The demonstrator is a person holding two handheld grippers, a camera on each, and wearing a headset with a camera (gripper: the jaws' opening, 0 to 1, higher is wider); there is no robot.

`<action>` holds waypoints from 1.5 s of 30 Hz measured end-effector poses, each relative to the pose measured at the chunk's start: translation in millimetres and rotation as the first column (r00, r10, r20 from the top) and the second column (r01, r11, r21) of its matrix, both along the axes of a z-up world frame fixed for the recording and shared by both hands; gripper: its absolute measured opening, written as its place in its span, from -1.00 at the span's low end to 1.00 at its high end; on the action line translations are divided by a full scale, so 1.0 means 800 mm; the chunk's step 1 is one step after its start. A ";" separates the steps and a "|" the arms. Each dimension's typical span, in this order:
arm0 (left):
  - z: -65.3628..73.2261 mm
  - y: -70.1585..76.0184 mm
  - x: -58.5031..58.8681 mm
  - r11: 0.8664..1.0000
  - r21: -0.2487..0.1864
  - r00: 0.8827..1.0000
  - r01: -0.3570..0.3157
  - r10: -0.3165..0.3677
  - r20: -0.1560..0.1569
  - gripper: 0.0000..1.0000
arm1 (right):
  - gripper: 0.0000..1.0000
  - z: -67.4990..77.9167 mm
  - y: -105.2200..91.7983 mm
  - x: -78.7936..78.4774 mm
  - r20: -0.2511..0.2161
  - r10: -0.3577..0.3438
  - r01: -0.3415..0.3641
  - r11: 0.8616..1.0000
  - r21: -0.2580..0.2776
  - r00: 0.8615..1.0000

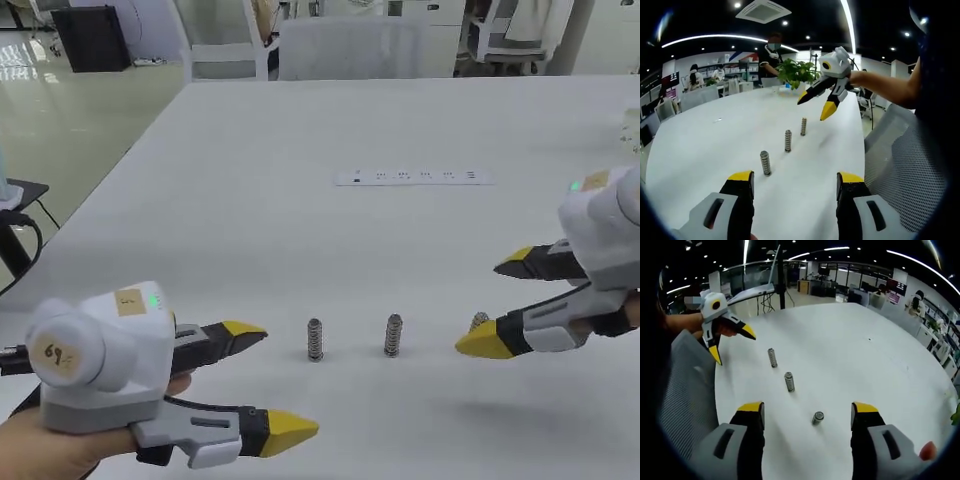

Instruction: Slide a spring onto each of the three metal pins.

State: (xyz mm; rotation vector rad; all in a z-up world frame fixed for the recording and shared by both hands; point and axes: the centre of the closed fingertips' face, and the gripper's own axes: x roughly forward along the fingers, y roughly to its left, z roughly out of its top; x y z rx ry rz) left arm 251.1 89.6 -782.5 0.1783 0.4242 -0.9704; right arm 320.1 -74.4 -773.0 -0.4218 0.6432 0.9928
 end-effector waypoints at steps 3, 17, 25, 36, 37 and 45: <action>0.001 0.001 -0.001 1.000 -0.002 1.000 -0.004 0.004 0.001 0.25 | 0.43 -0.006 -0.006 -0.007 -0.005 -0.010 0.010 1.000 0.004 1.000; -0.002 0.003 -0.005 1.000 -0.014 1.000 -0.014 0.014 -0.005 0.25 | 0.49 -0.014 -0.022 -0.032 -0.012 -0.046 0.047 0.995 0.089 0.999; -0.004 0.006 -0.005 0.999 -0.022 1.000 -0.025 0.025 -0.008 0.25 | 0.54 -0.020 -0.025 -0.047 -0.006 -0.050 0.050 0.991 0.124 0.999; -0.006 0.011 -0.005 0.998 -0.033 0.999 -0.045 0.045 -0.013 0.25 | 0.57 -0.021 -0.024 -0.055 0.009 -0.070 0.067 0.985 0.161 0.998; -0.006 0.011 -0.006 0.998 -0.034 0.999 -0.047 0.047 -0.013 0.25 | 0.57 -0.020 -0.024 -0.055 0.010 -0.072 0.069 0.984 0.167 0.997; -0.008 0.013 -0.006 0.998 -0.041 0.998 -0.057 0.057 -0.017 0.25 | 0.56 -0.019 -0.027 -0.059 0.040 -0.087 0.078 0.979 0.190 0.995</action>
